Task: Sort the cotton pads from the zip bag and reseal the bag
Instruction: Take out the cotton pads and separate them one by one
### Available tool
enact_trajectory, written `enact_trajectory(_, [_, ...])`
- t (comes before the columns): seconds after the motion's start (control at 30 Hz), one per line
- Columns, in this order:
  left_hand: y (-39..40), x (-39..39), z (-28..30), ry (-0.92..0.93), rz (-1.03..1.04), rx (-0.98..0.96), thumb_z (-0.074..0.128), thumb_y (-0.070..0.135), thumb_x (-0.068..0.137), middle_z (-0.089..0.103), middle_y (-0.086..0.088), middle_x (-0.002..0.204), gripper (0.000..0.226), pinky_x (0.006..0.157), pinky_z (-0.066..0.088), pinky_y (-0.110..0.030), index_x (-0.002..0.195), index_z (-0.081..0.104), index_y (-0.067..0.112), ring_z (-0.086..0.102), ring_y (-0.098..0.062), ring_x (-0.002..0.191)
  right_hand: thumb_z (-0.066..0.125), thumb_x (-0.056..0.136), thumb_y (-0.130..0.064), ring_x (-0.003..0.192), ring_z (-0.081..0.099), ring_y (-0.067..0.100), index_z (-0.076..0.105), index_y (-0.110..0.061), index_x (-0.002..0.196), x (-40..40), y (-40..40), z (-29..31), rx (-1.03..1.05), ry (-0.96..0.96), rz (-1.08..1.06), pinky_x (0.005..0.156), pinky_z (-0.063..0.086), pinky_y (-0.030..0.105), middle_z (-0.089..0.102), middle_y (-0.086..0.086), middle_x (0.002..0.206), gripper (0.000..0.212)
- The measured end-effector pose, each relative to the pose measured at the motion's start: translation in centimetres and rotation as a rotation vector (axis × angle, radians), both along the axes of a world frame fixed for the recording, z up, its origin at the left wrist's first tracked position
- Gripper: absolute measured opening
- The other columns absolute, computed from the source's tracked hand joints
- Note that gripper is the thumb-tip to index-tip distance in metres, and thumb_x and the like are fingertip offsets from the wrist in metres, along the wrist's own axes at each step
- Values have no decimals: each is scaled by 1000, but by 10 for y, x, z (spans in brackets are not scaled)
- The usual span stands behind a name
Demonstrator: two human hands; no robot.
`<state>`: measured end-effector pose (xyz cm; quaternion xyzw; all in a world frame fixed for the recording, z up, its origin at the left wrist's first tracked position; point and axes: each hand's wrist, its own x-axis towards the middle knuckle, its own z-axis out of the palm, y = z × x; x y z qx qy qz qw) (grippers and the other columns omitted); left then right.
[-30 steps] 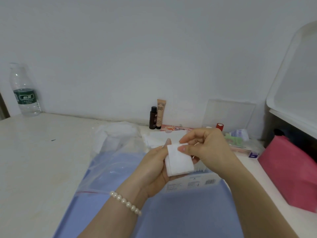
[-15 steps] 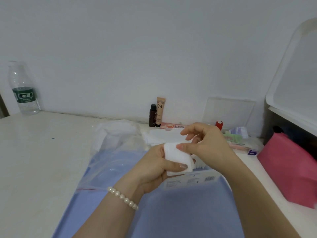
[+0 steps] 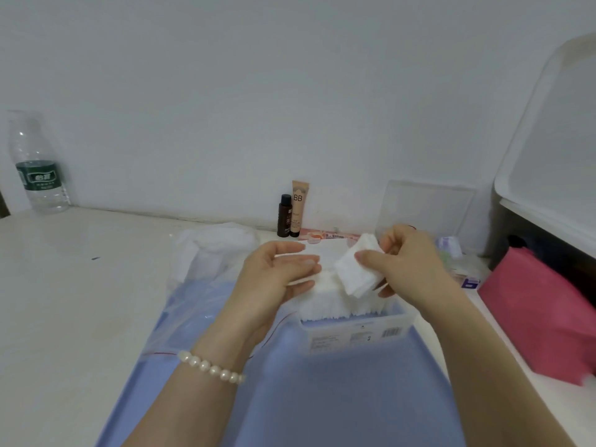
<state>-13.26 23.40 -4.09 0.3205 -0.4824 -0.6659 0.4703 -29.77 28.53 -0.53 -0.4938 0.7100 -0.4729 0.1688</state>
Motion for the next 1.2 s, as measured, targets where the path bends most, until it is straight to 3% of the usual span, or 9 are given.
enact_trajectory(0.13, [0,5,6,6,51,-3,59,-1,86,70,-11,101,13,90,52,-38,93,62,10,66,-22,99,68,76,-10,59,64,24,38,-16,61,17,-7,-16,89,124,30,61,57,44,51,3,66,34])
enact_trajectory(0.3, [-4,6,1,-110,12,27,62,8,87,66,-10,112,12,95,47,-43,94,61,16,64,-19,103,67,71,-10,57,47,15,39,-17,59,24,-12,-23,163,345,59,51,37,26,46,-3,60,31])
enact_trajectory(0.5, [-6,3,-4,-178,27,66,62,17,87,59,-3,115,15,85,46,-40,100,56,21,56,-16,107,61,71,-14,60,43,16,35,-19,61,31,-18,-35,214,473,35,53,34,29,43,-4,60,29])
enact_trajectory(0.7, [-3,-1,-4,-210,5,70,61,23,88,57,1,118,17,91,45,-43,104,55,23,53,-13,110,56,74,-9,65,44,17,31,-22,65,28,-17,-37,300,686,23,47,24,26,44,-4,66,30])
enact_trajectory(1.07, [-1,-2,-3,-201,-15,99,60,22,89,56,0,116,19,92,48,-47,107,54,20,53,-15,112,60,79,-22,74,49,18,36,-21,68,45,-24,-52,458,667,124,51,31,22,52,-3,79,27])
enact_trajectory(1.2, [-1,-2,-3,-190,-14,107,60,21,89,56,-1,116,20,92,47,-48,108,54,19,53,-16,113,62,78,-22,70,51,17,42,-20,67,44,-22,-48,458,544,171,55,37,24,51,-4,71,23])
